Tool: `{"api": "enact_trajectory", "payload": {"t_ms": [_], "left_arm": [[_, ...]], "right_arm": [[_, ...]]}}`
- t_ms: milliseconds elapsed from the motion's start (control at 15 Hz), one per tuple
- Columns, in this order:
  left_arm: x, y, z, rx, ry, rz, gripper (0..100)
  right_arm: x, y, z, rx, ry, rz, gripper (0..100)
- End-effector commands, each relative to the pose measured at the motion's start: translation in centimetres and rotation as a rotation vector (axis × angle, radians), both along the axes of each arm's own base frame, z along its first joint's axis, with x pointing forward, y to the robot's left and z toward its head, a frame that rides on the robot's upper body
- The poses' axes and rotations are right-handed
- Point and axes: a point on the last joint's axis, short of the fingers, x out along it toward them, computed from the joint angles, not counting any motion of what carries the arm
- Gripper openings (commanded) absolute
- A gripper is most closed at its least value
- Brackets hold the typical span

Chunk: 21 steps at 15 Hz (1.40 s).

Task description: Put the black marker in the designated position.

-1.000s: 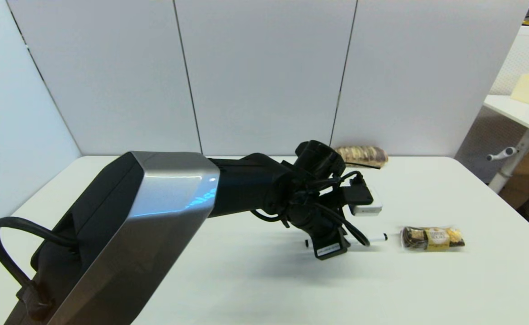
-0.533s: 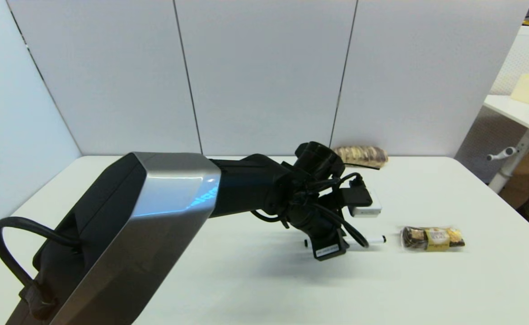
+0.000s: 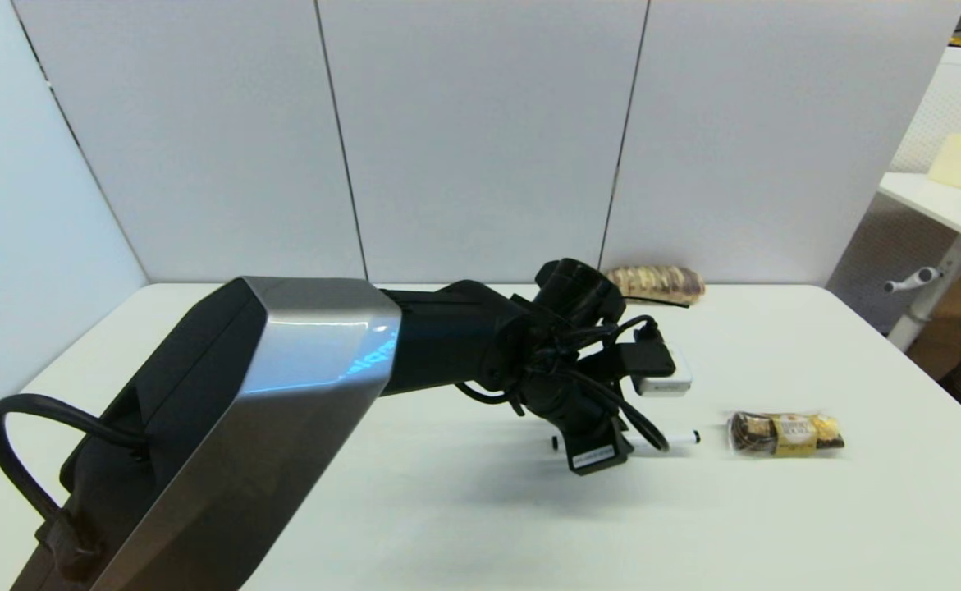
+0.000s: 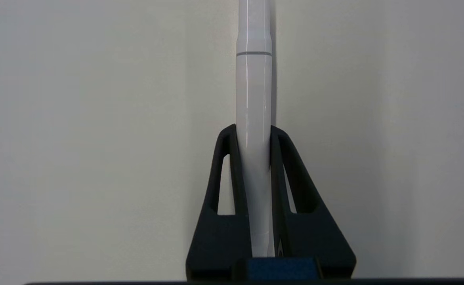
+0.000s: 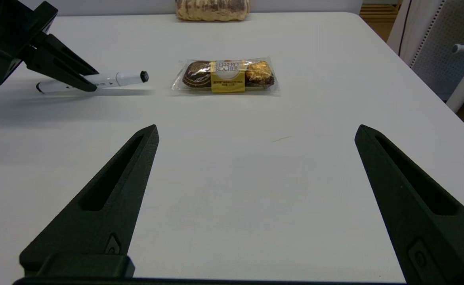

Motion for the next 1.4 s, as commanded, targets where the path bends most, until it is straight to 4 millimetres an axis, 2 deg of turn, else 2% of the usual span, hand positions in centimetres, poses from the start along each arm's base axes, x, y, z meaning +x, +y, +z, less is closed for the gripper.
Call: {"api": "enact_trajectory", "payload": {"t_ms": [67, 667, 733, 1133, 1267, 1400], "left_arm": [[0.0, 0.0, 0.0, 0.002, 0.000, -0.003, 0], [0.2, 0.2, 0.0, 0.001, -0.004, -0.004, 0], [0.2, 0.2, 0.1, 0.000, -0.005, -0.004, 100], [0.1, 0.3, 0.5, -0.003, -0.012, -0.003, 100], [-0.2, 0.9, 2.2, -0.018, -0.029, 0.001, 100], [-1.1, 2.8, 5.7, -0.025, -0.048, 0.023, 100]], "right_arm": [[0.0, 0.0, 0.0, 0.000, 0.002, 0.001, 100], [0.0, 0.0, 0.0, 0.000, 0.001, -0.001, 100], [0.0, 0.0, 0.0, 0.000, 0.002, 0.001, 100], [0.0, 0.0, 0.0, 0.000, 0.001, -0.001, 100], [0.0, 0.0, 0.0, 0.000, 0.001, -0.001, 100], [0.0, 0.0, 0.0, 0.000, 0.002, 0.001, 100]]}}
